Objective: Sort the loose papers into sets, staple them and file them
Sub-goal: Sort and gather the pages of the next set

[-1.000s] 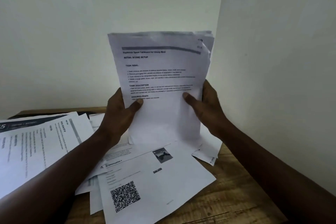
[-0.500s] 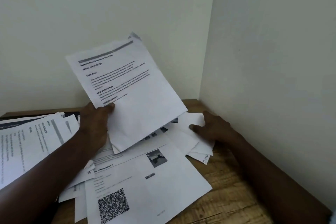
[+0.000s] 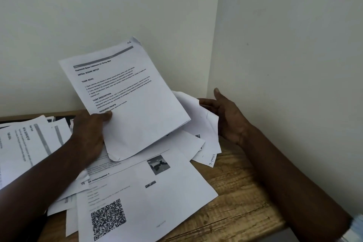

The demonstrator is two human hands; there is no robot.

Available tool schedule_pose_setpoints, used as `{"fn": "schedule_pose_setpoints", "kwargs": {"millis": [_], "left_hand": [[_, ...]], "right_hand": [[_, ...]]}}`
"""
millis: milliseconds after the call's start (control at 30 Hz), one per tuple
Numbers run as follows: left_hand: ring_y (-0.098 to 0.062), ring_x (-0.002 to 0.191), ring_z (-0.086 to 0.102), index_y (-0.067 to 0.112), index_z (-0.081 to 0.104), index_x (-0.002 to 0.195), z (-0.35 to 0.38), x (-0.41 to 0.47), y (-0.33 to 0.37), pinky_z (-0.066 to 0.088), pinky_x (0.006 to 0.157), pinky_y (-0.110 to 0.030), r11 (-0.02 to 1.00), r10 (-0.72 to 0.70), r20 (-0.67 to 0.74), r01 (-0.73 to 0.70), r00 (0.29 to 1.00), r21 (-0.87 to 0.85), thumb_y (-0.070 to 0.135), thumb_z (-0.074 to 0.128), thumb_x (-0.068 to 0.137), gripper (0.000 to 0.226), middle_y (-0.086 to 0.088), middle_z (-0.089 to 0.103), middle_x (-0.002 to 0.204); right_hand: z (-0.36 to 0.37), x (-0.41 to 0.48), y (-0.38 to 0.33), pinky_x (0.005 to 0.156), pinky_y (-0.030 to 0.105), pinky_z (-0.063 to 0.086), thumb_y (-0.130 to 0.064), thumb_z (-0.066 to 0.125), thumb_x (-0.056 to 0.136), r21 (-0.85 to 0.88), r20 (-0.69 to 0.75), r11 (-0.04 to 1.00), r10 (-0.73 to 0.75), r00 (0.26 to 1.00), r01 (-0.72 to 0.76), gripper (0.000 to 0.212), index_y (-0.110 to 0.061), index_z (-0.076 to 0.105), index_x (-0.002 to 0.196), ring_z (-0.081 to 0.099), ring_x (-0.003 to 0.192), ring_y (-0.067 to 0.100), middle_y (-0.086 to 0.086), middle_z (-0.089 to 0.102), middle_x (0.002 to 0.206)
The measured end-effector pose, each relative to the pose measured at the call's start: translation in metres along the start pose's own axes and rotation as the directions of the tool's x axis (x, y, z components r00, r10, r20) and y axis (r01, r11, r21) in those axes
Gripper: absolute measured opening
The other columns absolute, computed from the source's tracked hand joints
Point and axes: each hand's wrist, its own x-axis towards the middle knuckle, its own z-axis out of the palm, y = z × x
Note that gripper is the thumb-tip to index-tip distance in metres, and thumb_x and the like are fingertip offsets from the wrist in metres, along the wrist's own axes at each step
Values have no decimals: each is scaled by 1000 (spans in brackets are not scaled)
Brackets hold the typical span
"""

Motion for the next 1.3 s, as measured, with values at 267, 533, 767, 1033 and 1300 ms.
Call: {"fn": "schedule_pose_setpoints", "kwargs": {"millis": [267,533,767,1033,1300], "left_hand": [[-9,90,74,19,68,125,3,-2,-2,56,75,-31,1000,-31,12,31,999,-2,-12,59,94,45,10,77,103],[-8,86,74,20,69,121,4,2,-5,54,70,-29,999,-19,4,20,1000,-26,-10,60,95,41,9,76,102],[-13,99,69,11,62,140,2,9,-14,53,90,-37,998,46,26,-45,999,-38,-12,59,94,52,-2,71,124],[-29,121,64,10,64,138,-5,13,-8,51,102,-44,984,90,-3,-90,996,-152,-12,59,91,51,-9,68,135],[-29,126,64,10,64,138,-3,20,2,54,101,-40,959,82,-104,-107,991,-262,-10,63,90,53,-6,68,135]], "right_hand": [[-13,-8,-14,90,39,61,9,47,91,-25,148,999,38,988,-34,51,-8,65,135,68,111,29,17,67,134],[-24,-4,-26,85,26,56,13,47,88,-515,-334,763,-598,728,391,55,-25,79,111,71,96,8,-4,75,117],[-19,-29,-83,89,33,54,13,42,88,-568,-203,597,-768,607,566,51,-21,77,103,69,104,14,-1,76,113],[4,-48,-109,73,22,56,20,45,89,-149,-374,679,-711,595,718,43,-10,72,105,71,90,12,0,76,103],[-7,-24,-33,73,35,57,2,65,90,-317,-530,937,-304,792,147,18,-12,70,100,68,96,29,16,69,119]]}}
